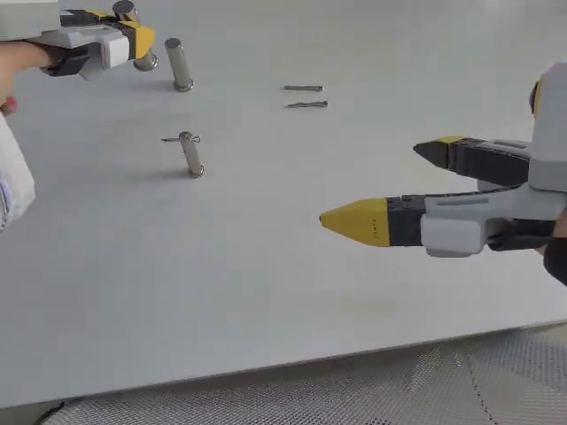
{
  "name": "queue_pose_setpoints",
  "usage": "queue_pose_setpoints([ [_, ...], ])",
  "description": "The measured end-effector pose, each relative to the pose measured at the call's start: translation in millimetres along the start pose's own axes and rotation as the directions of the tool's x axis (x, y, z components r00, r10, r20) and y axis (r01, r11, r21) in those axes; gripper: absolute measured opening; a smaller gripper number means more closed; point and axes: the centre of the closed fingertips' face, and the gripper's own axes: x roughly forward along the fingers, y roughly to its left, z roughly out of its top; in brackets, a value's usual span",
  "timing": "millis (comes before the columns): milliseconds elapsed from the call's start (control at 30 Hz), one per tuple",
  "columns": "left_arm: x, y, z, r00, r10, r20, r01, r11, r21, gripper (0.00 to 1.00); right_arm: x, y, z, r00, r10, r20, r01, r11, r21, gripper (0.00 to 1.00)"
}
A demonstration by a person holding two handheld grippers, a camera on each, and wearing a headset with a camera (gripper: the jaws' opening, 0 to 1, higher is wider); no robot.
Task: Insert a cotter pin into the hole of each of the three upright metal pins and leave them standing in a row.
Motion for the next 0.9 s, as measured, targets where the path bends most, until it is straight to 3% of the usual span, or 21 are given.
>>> queue_pose_setpoints([
  [167,-10.1,-18.5,12.3,0.9997,-0.011,0.022,0.011,1.0,-0.002,0.09,-2.1,0.2,2.0,0.9998,0.009,0.015,-0.009,1.0,-0.008,0.98],
  [300,-15.5,-35.7,14.8,0.9991,-0.025,0.034,0.025,1.0,0.007,0.09,-4.4,1.3,1.7,0.9997,0.014,0.019,-0.013,1.0,-0.017,0.97],
  [500,-20.7,-64.7,11.9,0.9983,-0.056,0.019,0.055,0.998,0.039,0.09,-9.0,3.8,3.0,0.999,0.029,0.033,-0.028,0.999,-0.029,0.96],
  [567,-21.7,-74.7,13.4,0.997,-0.063,0.045,0.06,0.995,0.083,0.09,-9.5,3.9,1.9,0.9989,0.033,0.034,-0.032,0.999,-0.03,0.96],
  [800,-20.7,-105.0,6.1,0.9946,-0.1,0.029,0.099,0.995,0.033,0.09,-11.7,11.3,-1.7,0.9976,0.06,0.036,-0.058,0.997,-0.043,0.94],
  [900,-16.0,-119.2,-3.5,0.9932,-0.116,0.011,0.115,0.993,0.014,0.09,-13.0,9.6,-3.4,0.9985,0.047,0.028,-0.046,0.997,-0.054,0.94],
])
